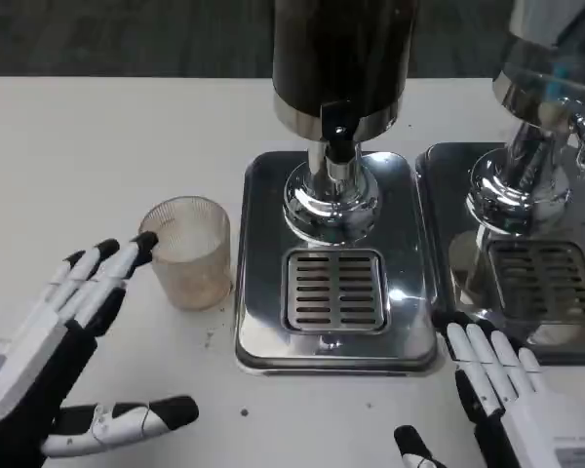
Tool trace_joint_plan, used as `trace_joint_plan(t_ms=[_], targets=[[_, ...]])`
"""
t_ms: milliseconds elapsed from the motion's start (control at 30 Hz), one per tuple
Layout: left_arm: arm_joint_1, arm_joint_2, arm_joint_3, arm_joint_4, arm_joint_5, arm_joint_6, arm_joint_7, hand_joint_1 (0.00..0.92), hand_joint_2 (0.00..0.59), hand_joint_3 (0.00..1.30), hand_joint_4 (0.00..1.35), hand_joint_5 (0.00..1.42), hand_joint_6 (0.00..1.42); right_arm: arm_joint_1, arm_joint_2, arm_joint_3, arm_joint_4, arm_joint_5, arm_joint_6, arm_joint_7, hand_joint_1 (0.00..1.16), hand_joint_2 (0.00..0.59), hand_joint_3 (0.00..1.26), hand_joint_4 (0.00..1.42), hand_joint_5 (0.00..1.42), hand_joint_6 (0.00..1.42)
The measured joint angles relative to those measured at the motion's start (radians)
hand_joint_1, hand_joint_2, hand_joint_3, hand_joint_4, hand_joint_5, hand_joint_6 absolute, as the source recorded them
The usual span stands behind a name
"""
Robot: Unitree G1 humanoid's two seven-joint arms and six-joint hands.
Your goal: Grasp the cup under the faucet to collect the drink, then remove the cup.
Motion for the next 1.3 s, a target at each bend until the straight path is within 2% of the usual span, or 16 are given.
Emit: trace_joint_plan(t_ms=[133, 333, 500, 667, 900, 1000, 1300], targets=[[-0.105, -0.008, -0.001, 0.085, -0.036, -0.007, 0.001, 0.0, 0.02, 0.0, 0.0, 0.0, 0.0, -0.003, 0.024, 0.012, 0.0, -0.004, 0.006, -0.001, 0.19, 0.377, 0.0, 0.0, 0.0, 0.03], [-0.22, -0.013, -0.005, 0.219, -0.047, -0.017, 0.006, 0.0, 0.014, 0.0, 0.0, 0.0, 0.0, -0.013, 0.033, 0.013, 0.002, -0.004, 0.009, -0.006, 0.18, 0.38, 0.0, 0.0, 0.0, 0.04], [-0.348, -0.015, -0.016, 0.393, -0.077, -0.038, 0.009, 0.0, 0.01, 0.0, 0.0, 0.0, 0.0, -0.036, 0.041, 0.03, 0.008, -0.004, 0.009, -0.011, 0.18, 0.381, 0.01, 0.0, 0.0, 0.04], [-0.439, -0.017, -0.041, 0.558, -0.1, -0.103, 0.023, 0.0, 0.006, 0.0, 0.0, 0.0, 0.0, -0.047, 0.05, 0.044, 0.01, -0.004, 0.009, -0.012, 0.18, 0.381, 0.02, 0.0, 0.0, 0.06], [-0.563, -0.045, -0.068, 0.832, -0.133, -0.239, 0.058, 0.024, 0.0, 0.0, 0.0, 0.0, 0.03, -0.062, 0.061, 0.053, 0.021, -0.004, 0.009, -0.019, 0.18, 0.381, 0.03, 0.0, 0.0, 0.06], [-0.593, -0.053, -0.081, 0.902, -0.143, -0.278, 0.059, 0.027, 0.0, 0.0, 0.0, 0.01, 0.03, -0.065, 0.064, 0.059, 0.033, -0.004, 0.009, -0.023, 0.18, 0.381, 0.03, 0.0, 0.0, 0.07], [-0.661, -0.066, -0.118, 1.047, -0.159, -0.303, 0.059, 0.075, 0.0, 0.0, 0.0, 0.03, 0.05, -0.094, 0.071, 0.08, 0.055, -0.003, 0.009, -0.033, 0.18, 0.381, 0.04, 0.0, 0.0, 0.08]])
